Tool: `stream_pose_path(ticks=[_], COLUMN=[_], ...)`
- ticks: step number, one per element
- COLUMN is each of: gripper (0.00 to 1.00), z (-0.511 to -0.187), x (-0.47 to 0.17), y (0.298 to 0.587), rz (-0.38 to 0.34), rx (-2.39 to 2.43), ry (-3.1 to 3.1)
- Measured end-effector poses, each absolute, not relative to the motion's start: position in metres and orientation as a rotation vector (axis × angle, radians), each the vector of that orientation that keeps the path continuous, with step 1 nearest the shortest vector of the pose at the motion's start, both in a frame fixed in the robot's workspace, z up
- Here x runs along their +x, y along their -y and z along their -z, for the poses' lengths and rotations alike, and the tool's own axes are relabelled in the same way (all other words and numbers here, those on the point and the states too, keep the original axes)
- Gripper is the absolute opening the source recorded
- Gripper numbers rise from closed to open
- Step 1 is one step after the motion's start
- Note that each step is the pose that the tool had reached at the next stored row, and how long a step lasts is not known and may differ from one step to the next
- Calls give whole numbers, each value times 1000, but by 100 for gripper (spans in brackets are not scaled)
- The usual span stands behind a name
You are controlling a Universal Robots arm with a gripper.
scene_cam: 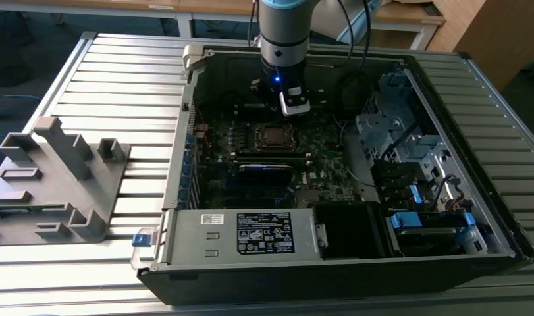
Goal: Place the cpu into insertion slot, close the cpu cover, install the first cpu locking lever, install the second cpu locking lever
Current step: 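Install the first cpu locking lever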
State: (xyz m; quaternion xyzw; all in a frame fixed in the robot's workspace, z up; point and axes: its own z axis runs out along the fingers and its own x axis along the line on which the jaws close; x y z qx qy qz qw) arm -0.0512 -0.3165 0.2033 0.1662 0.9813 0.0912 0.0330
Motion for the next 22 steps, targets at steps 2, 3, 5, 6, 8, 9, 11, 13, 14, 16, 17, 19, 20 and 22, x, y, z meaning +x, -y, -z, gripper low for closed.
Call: stream_pose_path(ticks=[2, 3, 5, 6, 8, 9, 11, 13, 14, 16, 17, 19, 20, 22], gripper=[10, 10, 10, 10, 10, 10, 10, 10, 10, 10, 10, 10, 10, 10], z=[-203, -203, -203, -203, -203, -202, -202, -202, -202, -202, -202, -201, -201, -201], x=[-51, -51, -51, -51, -51, -51, -51, -51, -51, -51, -50, -50, -50, -50], y=[316, 316, 316, 316, 315, 315, 314, 314, 314, 314, 314, 314, 314, 314], rz=[-281, -281, -281, -281, -280, -281, -281, -281, -281, -280, -280, -277, -276, -276], rx=[512, 512, 512, 512, 512, 512, 512, 512, 512, 512, 512, 511, 511, 511], ry=[-3020, -3020, -3020, -3020, -3020, -3020, -3020, -3020, -3020, -3020, -3020, -3020, -3020, -3020])
